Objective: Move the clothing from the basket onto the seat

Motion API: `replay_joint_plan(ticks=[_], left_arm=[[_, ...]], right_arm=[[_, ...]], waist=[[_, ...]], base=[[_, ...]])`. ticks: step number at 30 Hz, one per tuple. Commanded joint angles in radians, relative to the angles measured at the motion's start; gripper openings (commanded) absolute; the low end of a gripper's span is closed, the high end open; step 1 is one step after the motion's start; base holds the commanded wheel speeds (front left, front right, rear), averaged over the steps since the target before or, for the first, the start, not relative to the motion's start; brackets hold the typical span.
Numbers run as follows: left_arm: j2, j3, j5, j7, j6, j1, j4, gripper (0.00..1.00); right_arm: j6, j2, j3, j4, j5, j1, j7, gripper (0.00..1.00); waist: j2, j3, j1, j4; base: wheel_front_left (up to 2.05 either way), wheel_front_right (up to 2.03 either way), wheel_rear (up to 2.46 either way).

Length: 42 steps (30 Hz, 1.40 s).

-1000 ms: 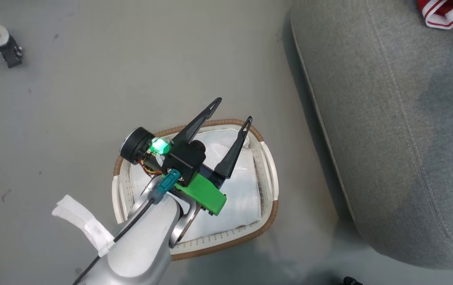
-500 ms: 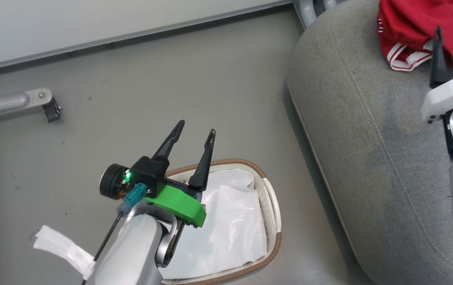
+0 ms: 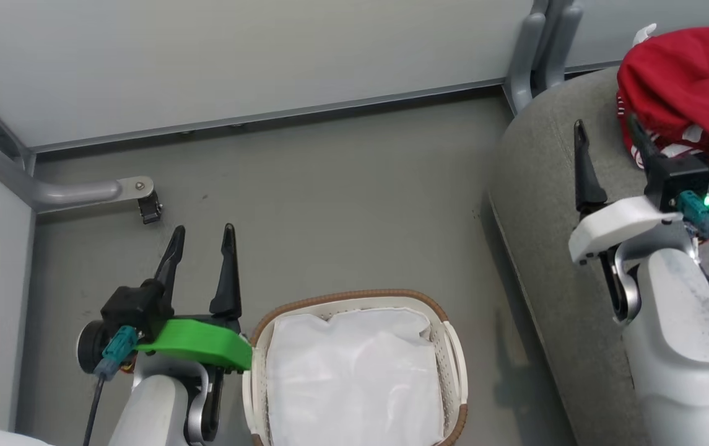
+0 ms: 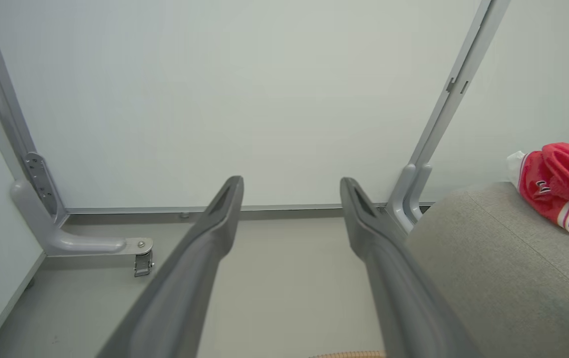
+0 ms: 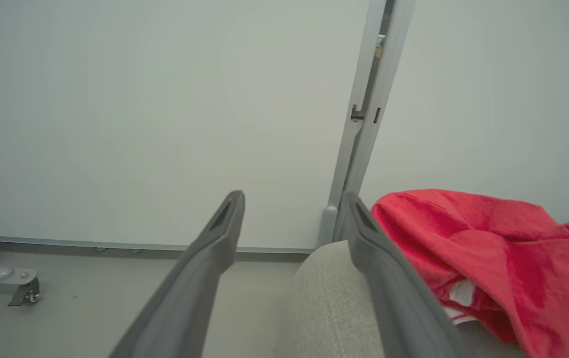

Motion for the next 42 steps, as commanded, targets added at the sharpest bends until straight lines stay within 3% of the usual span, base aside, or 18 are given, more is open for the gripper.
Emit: replay_joint_plan(ticks=[1,9,20,29,42], left_arm=[[-0.001,0.016,0.008,0.001,0.008,0.027,0.007,1.0],[-0.001,0.114,0.029,0.001,0.009,0.125,0.03,1.0],[-0.001,0.152,0.037,0.001,-0.007,0.258,-0.001,1.0],[-0.001,0.138,0.015,0.001,0.001,0.318,-0.03,1.0],[-0.001,0.119,0.011,0.001,0.007,0.332,-0.024,1.0]], right_arm=[[-0.001,0.006,0.008,-0.005,0.026,0.035,-0.002,1.0],[-0.001,0.021,0.092,-0.065,0.15,0.188,-0.002,1.0],[-0.001,0.021,0.137,-0.166,0.258,0.411,-0.002,1.0],[-0.001,0.021,0.134,-0.224,0.243,0.515,-0.002,1.0],[-0.001,0.021,0.14,-0.23,0.255,0.538,-0.002,1.0]], waist=[[0.0,-0.032,0.0001,0.029],[0.0,-0.09,0.0001,0.042],[0.0,-0.144,0.0001,0.05],[0.0,-0.164,0.0001,0.041],[0.0,-0.178,0.0001,0.039]], base=[[0.0,0.0,0.0],[0.0,0.0,0.0],[0.0,0.0,0.0],[0.0,0.0,0.0],[0.0,0.0,0.0]])
